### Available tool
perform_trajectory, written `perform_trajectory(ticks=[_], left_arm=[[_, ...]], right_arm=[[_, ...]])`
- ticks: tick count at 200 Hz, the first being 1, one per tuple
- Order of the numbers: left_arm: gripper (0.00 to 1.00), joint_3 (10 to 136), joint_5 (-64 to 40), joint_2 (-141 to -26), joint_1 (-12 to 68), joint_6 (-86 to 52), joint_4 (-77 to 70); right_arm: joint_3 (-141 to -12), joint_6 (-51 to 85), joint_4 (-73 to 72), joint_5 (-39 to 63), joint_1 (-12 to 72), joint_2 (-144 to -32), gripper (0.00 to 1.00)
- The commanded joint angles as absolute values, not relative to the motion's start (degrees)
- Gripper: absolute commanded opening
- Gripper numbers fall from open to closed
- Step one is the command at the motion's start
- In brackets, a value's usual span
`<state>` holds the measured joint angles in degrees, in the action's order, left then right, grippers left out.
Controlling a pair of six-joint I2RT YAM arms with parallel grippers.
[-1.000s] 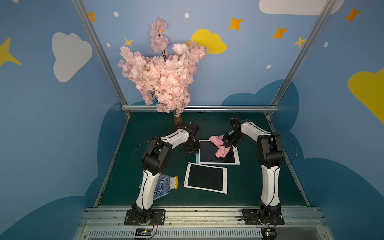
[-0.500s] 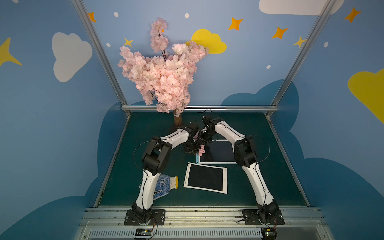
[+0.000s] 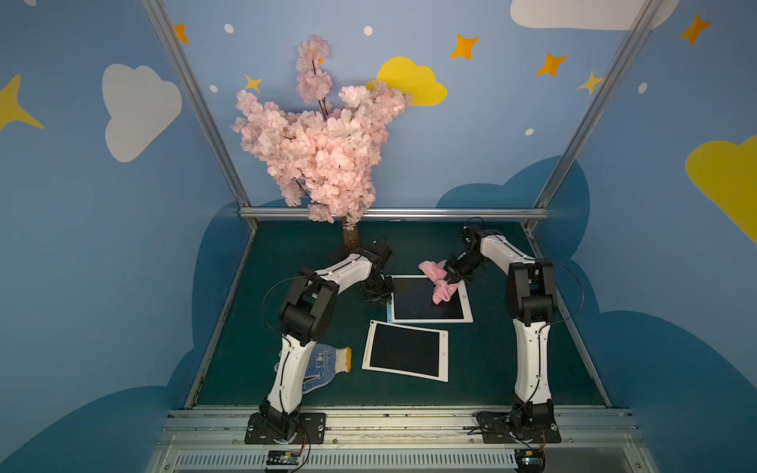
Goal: Wipe the drawing tablet
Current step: Wipe the dirt from the drawing tablet.
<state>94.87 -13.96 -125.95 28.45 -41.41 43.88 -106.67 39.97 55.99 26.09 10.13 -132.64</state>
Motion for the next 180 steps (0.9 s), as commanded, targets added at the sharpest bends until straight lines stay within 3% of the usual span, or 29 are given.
perform_trajectory(ticks=[1,70,180], left_arm=[[0.19,92.8,-10.8,-128.4,27.9,-41.5,43.9],[0.19,93.2,-10.9,-128.7,27.8,-41.4,44.0],[0.19,93.3,-10.6,-128.8,27.7,-41.3,44.1]], right_arm=[[-105.2,37.7,57.3,21.4,11.5,-131.4,0.0],[-116.2,40.6,58.9,22.8,23.2,-137.9,0.0],[-105.7,32.6,59.4,19.0,5.9,-130.5,0.0]])
